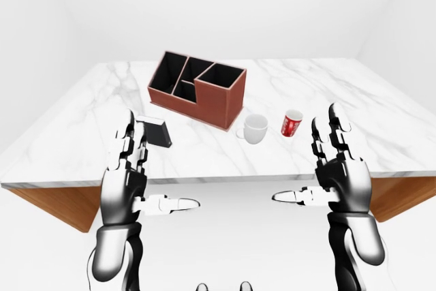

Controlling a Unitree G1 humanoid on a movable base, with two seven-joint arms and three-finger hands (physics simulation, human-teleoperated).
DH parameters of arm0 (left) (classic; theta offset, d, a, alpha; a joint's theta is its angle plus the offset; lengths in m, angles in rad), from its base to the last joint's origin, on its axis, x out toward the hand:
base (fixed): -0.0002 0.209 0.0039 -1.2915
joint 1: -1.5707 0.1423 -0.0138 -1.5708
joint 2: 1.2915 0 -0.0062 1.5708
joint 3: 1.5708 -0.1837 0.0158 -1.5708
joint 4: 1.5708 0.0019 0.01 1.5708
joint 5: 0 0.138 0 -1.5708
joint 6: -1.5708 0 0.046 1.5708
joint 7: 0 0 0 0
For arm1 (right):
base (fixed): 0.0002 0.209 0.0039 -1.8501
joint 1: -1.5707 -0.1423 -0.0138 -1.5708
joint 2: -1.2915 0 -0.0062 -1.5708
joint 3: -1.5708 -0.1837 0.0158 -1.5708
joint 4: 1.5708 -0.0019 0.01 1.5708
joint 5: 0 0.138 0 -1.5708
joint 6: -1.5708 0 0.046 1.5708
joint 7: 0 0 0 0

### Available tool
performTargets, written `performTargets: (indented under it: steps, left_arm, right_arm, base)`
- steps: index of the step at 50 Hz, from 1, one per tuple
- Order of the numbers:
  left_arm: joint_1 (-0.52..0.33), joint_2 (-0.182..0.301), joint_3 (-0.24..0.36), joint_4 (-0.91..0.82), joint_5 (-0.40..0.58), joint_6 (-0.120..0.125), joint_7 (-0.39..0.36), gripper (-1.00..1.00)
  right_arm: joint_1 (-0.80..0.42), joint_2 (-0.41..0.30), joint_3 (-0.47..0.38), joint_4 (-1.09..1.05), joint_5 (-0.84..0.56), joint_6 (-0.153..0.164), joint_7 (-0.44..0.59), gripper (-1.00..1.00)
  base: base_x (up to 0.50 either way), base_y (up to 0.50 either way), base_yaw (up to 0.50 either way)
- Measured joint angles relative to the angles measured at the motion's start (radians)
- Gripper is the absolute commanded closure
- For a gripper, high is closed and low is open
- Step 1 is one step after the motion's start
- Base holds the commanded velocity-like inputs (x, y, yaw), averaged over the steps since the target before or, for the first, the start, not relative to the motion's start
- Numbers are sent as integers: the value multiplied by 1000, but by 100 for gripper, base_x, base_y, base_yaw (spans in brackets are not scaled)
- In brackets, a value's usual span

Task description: Pick up the red mug and place it to the right of the caddy.

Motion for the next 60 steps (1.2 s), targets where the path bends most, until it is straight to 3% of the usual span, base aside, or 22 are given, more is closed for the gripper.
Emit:
performTargets:
  steps: [53,60]
  left_arm:
    - [22,-4,-4,-66,-4,0,-9,-100]
    - [27,-4,2,-79,-6,0,-11,-100]
  right_arm:
    - [10,1,6,-19,6,0,13,-100]
    - [11,4,3,-22,20,0,10,-100]
  base:
    - [50,0,0]
    - [0,-23,0]
